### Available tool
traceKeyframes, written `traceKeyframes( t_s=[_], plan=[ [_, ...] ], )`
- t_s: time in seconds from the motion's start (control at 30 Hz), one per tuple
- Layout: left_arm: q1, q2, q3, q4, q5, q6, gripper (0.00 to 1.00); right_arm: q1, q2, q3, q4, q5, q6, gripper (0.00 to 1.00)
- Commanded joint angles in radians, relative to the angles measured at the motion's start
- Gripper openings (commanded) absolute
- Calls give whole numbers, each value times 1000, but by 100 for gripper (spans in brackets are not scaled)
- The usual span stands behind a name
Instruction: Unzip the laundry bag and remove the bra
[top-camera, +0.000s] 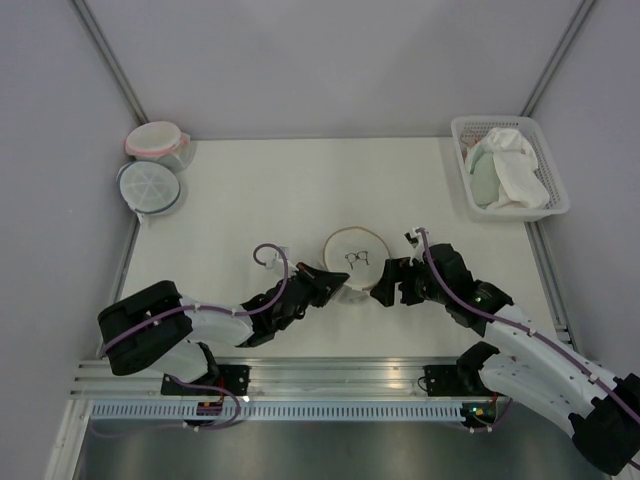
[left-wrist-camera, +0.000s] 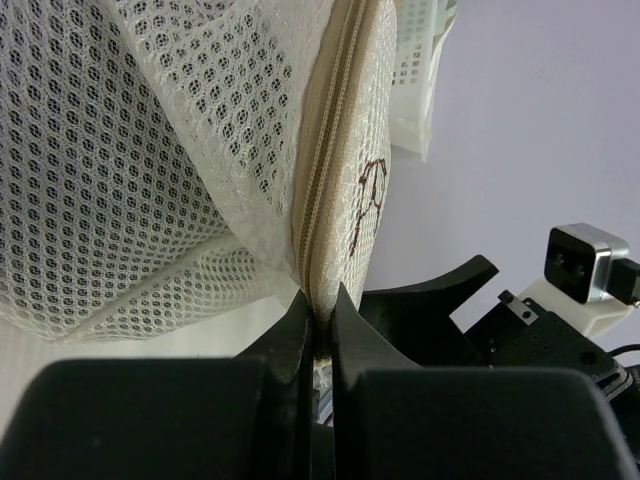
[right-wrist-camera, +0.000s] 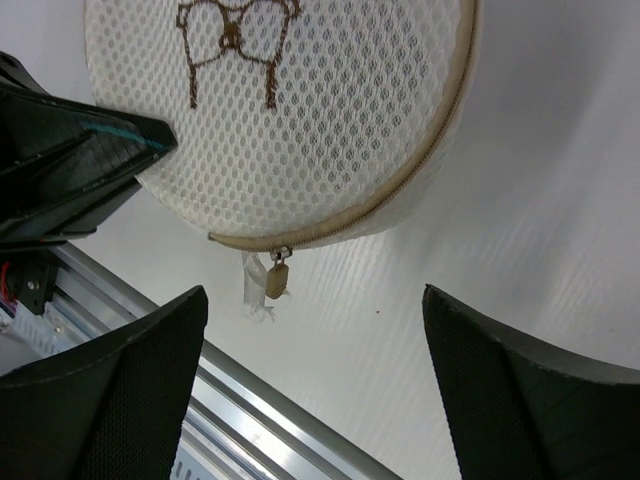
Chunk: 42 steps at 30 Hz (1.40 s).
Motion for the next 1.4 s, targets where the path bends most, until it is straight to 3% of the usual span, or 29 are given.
traceKeyframes(
  t_s=[0.0, 0.07, 0.1, 0.17, 0.47, 0.53, 0.57, 0.6, 0.7, 0.93, 1.23, 1.37],
  plan=[
    [4, 2, 18, 7, 18, 25, 2, 5, 4, 55, 32, 42, 28, 89],
    [4, 1, 21, 9, 23, 26, 2, 10, 21, 53, 43, 42, 31, 77],
    [4, 1, 22, 9, 24, 26, 2, 11, 40, 53, 51, 39, 36, 62],
    [4, -1, 22, 9, 23, 25, 2, 17, 61, 53, 67, 25, 47, 51],
    [4, 23, 30, 24, 23, 16, 2, 65, 61, 36, 86, 43, 86, 54],
    [4, 33, 32, 39, 32, 12, 2, 77, 70, 30, 98, 43, 93, 49],
    [4, 34, 32, 47, 33, 9, 2, 83, 84, 26, 107, 46, 99, 36],
    [4, 40, 33, 50, 38, 8, 2, 85, 93, 26, 111, 52, 102, 33],
    [4, 42, 33, 59, 40, 3, 2, 102, 118, 26, 114, 72, 106, 31],
    [3, 28, 24, 62, 27, 2, 2, 135, 124, 29, 77, 114, 111, 39],
    [4, 34, 21, 90, 43, -8, 2, 155, 137, 26, 65, 149, 122, 29],
    [4, 24, 19, 89, 41, -4, 2, 160, 140, 29, 42, 189, 123, 35]
  ],
)
